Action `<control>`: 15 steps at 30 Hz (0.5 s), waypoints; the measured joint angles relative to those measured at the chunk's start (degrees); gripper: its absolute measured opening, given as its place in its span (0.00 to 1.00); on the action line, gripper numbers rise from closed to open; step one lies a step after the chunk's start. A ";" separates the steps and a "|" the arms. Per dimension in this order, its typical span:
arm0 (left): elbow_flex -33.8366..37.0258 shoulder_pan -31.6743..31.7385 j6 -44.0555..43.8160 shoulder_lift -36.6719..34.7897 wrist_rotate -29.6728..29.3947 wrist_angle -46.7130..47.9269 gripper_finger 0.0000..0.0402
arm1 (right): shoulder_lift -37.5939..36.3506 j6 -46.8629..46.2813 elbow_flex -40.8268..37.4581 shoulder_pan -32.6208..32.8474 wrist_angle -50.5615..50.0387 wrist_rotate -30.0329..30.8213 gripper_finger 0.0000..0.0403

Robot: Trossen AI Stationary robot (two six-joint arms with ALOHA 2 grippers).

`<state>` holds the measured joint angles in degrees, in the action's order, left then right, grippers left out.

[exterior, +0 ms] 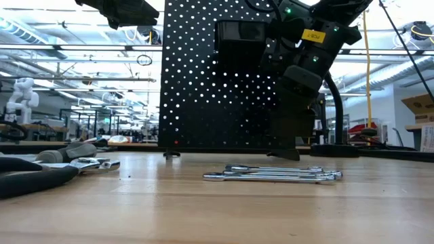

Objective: Hang tools onto peg board
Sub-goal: Remove the black utility knife blades from the bottom black bin of the black pegboard

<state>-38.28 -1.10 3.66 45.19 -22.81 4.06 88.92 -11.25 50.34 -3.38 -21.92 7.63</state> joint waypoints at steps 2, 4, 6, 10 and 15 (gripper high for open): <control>0.00 0.00 -0.09 0.00 0.00 -0.01 0.51 | 0.02 0.00 -0.01 0.02 0.02 -0.07 0.07; 0.00 -0.02 -0.09 0.00 0.00 0.00 0.51 | 0.00 0.01 -0.01 0.02 0.03 -0.31 0.03; 0.00 0.00 -0.09 0.00 0.00 0.02 0.51 | 0.00 0.17 -0.03 0.02 0.18 -0.45 0.01; 0.00 -0.02 -0.07 0.00 0.00 0.02 0.51 | -0.45 1.02 -0.12 0.45 0.43 0.01 0.00; 0.00 -0.01 -0.07 0.01 0.00 0.06 0.51 | -3.16 2.27 -0.32 1.59 0.05 3.00 0.00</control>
<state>-38.28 -1.11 3.60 45.20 -22.81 4.12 85.76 -8.97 50.02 -1.78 -21.87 10.62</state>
